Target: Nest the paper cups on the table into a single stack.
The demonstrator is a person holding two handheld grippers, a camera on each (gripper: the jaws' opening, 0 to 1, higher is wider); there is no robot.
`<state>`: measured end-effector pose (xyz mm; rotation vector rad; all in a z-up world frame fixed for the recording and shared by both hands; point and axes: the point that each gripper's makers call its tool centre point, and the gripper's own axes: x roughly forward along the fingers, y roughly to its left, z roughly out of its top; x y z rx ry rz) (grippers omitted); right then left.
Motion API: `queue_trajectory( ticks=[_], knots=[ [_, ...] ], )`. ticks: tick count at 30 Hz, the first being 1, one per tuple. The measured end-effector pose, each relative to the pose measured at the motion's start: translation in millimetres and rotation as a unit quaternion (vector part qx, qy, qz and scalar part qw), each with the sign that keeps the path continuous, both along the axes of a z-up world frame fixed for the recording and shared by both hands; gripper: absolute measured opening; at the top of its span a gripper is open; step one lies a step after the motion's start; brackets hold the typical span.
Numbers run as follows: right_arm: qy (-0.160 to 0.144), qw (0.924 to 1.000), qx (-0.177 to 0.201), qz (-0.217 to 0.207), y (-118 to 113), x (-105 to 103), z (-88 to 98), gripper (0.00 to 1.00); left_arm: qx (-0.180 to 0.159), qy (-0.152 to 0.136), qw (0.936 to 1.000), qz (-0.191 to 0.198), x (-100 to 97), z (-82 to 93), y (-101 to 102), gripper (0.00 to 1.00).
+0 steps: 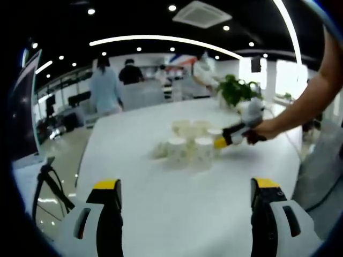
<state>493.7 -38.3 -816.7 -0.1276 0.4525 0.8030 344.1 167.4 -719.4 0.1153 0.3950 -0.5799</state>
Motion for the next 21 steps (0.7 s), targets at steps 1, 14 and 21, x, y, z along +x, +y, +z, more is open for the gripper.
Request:
queue_trajectory(
  ticks=[1, 14, 21],
  knots=[
    [-0.001, 1.0, 0.0, 0.0, 0, 0, 0.6, 0.38, -0.001, 0.0, 1.0, 0.0, 0.0, 0.6, 0, 0.98],
    [-0.006, 1.0, 0.006, -0.001, -1, -7, 11.5, 0.37, 0.0, 0.0, 1.0, -0.001, -1.6, 3.3, -2, 0.98],
    [-0.013, 0.9999, 0.01, -0.001, -1, -6, 22.0, 0.37, 0.0, -0.003, 1.0, 0.0, -0.7, 5.5, -1, 0.98]
  ],
)
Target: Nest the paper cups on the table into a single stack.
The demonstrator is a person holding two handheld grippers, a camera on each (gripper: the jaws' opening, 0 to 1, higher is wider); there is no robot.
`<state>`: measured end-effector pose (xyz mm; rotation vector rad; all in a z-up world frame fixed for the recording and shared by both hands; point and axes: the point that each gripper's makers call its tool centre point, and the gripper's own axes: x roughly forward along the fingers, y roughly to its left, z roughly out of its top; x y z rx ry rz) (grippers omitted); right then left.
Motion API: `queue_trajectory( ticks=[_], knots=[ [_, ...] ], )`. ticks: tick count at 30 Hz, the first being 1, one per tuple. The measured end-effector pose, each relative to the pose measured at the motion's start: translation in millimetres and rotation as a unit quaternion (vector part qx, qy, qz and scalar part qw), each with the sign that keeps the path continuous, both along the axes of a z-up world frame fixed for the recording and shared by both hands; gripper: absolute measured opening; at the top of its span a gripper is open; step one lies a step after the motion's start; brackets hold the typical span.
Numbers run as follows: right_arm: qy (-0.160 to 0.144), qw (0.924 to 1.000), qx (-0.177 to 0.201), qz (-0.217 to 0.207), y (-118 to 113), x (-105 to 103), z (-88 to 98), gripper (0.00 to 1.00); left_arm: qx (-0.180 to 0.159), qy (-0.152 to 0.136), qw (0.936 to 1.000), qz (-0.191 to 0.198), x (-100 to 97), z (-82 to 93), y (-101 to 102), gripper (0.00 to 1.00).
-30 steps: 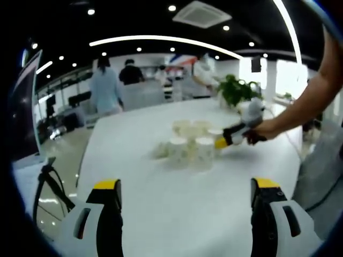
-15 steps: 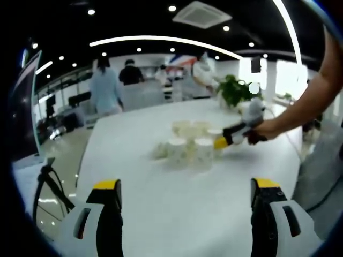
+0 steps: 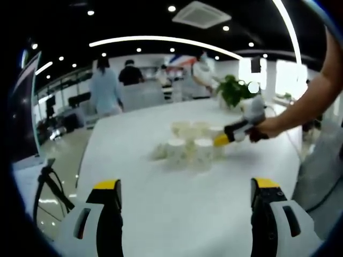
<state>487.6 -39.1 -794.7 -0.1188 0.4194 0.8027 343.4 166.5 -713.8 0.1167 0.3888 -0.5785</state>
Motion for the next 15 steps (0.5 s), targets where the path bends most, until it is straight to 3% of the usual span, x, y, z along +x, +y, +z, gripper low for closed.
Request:
queue_trajectory(
  ticks=[15],
  knots=[
    [-0.004, 1.0, 0.004, 0.005, -6, 1, 19.1, 0.37, 0.0, -0.002, 1.0, 0.003, 3.1, 3.0, 3, 0.98]
  ],
)
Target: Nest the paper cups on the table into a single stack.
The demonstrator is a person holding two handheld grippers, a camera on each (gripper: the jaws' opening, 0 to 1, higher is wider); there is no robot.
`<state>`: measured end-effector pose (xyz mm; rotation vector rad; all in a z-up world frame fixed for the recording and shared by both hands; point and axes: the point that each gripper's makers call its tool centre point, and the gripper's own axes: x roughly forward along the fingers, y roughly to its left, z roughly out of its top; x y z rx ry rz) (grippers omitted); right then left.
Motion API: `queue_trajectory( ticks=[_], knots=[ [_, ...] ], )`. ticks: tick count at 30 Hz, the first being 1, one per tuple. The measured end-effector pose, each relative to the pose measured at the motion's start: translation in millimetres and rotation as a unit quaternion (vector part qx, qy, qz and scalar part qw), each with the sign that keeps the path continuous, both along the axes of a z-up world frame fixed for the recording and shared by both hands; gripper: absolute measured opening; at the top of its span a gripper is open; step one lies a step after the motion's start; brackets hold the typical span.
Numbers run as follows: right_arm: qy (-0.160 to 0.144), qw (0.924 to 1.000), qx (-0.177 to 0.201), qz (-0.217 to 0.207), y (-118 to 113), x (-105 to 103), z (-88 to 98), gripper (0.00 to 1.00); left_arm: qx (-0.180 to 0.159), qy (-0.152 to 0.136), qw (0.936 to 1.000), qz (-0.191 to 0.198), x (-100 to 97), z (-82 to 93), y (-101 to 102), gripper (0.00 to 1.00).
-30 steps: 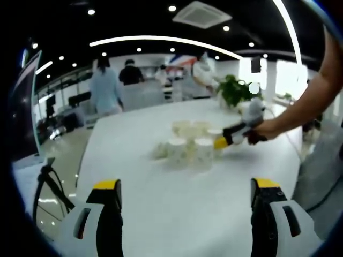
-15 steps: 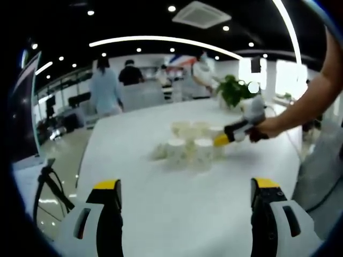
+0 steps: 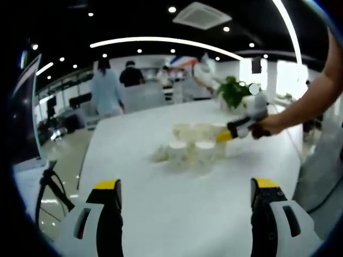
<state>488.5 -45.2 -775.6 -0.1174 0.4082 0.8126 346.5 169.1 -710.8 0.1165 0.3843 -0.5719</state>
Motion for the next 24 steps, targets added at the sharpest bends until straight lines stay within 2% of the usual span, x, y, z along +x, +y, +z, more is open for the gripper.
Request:
queue_trajectory(
  ticks=[24],
  knots=[
    [-0.011, 0.9996, 0.004, 0.027, 3, 8, 45.6, 0.36, 0.01, 0.002, 0.9999, -0.004, 2.8, 2.3, 1, 0.98]
  ],
)
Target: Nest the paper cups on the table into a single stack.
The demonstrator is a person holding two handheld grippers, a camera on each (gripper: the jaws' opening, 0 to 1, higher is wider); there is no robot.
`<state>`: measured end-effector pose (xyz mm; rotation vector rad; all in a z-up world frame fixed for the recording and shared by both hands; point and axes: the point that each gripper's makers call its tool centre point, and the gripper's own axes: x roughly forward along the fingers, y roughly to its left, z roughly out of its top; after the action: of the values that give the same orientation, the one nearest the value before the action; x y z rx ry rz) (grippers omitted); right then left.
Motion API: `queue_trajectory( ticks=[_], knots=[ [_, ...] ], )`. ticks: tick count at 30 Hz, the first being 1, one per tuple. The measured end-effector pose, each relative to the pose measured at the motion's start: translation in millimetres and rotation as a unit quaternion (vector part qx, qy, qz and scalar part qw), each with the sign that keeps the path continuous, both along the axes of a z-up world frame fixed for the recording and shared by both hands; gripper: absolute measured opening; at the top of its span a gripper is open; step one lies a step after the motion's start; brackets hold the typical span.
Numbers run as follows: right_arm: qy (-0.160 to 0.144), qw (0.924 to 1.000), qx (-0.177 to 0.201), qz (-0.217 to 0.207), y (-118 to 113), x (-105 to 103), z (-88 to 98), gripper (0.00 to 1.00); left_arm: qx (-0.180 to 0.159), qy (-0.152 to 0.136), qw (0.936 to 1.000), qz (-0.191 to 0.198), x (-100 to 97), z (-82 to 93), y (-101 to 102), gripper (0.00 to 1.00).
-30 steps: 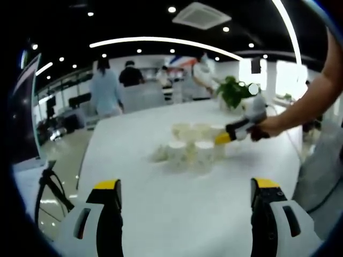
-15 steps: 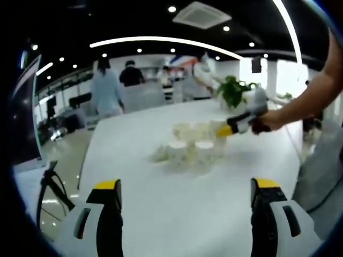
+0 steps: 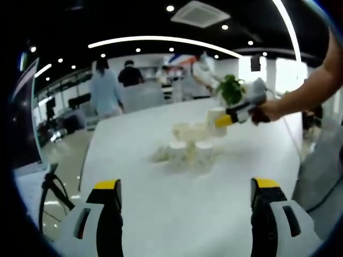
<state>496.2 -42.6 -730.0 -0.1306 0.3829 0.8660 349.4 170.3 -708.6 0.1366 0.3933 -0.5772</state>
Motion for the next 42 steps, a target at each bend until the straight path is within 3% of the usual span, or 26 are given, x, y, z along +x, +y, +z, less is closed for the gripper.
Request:
queue_trajectory(
  ticks=[21, 42],
  knots=[
    [-0.008, 0.9999, 0.002, 0.007, 0, -6, 12.6, 0.36, -0.002, -0.003, 1.0, -0.005, -0.8, 3.0, -5, 0.98],
    [-0.014, 0.9997, 0.013, 0.014, -7, -34, 27.9, 0.36, -0.009, 0.0, 0.9999, -0.007, -7.5, 6.7, -19, 0.98]
  ],
)
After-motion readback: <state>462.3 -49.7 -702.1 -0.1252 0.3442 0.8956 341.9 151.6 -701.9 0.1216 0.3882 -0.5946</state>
